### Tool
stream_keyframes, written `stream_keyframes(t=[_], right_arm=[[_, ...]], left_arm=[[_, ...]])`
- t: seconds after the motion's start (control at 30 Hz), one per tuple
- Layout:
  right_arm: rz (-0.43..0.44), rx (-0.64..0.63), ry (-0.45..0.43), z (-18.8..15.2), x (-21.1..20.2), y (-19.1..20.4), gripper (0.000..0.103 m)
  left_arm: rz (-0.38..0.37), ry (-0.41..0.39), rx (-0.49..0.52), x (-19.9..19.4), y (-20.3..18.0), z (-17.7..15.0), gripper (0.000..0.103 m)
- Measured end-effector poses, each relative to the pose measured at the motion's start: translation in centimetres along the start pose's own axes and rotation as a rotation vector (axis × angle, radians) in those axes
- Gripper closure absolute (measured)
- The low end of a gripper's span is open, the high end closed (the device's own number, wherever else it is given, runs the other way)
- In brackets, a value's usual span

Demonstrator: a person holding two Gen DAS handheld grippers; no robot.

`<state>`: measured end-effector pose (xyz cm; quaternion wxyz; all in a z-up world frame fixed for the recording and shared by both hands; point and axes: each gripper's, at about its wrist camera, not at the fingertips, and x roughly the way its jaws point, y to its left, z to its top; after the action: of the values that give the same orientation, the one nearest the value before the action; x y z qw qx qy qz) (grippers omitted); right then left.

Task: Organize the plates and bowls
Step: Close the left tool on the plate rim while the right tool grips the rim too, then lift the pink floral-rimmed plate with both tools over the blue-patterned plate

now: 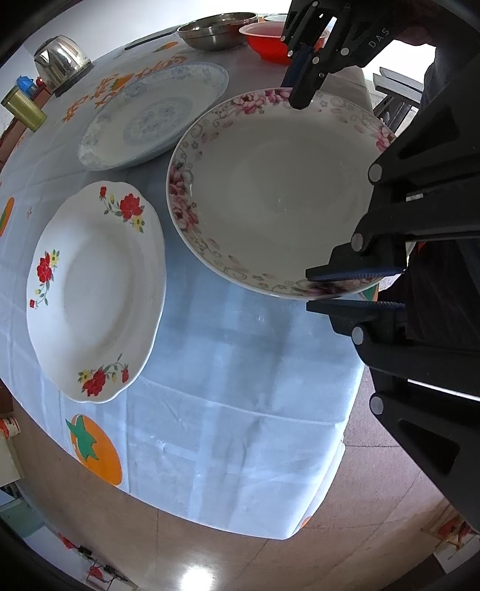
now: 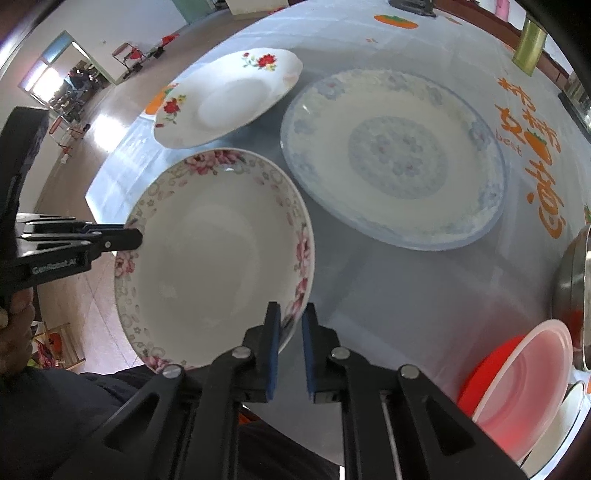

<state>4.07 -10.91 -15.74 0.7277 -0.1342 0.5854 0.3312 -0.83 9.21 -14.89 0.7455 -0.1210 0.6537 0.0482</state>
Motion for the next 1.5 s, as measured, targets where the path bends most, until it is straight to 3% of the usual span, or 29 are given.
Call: stream_keyframes(t=[0.27,0.8,1.5], right_arm=[[-0.022,-0.058,-0.028,0.2,-1.6,1.2,0.092],[-0.015,-0.048,-0.096,0.3,-4.0,0.0,0.092],[-0.020,-0.011,-0.154,0.4,-6.7,-2.8,0.092]], left_arm=[[0.014,-0.035,0.008,-1.4,-0.2,-0.1,0.093],[0.034,-0.110,0.053,-3.5,-1.7,1.1,0.093],[0.051,-0.137,0.118,-4.2,-4.7,4.1,0.093]])
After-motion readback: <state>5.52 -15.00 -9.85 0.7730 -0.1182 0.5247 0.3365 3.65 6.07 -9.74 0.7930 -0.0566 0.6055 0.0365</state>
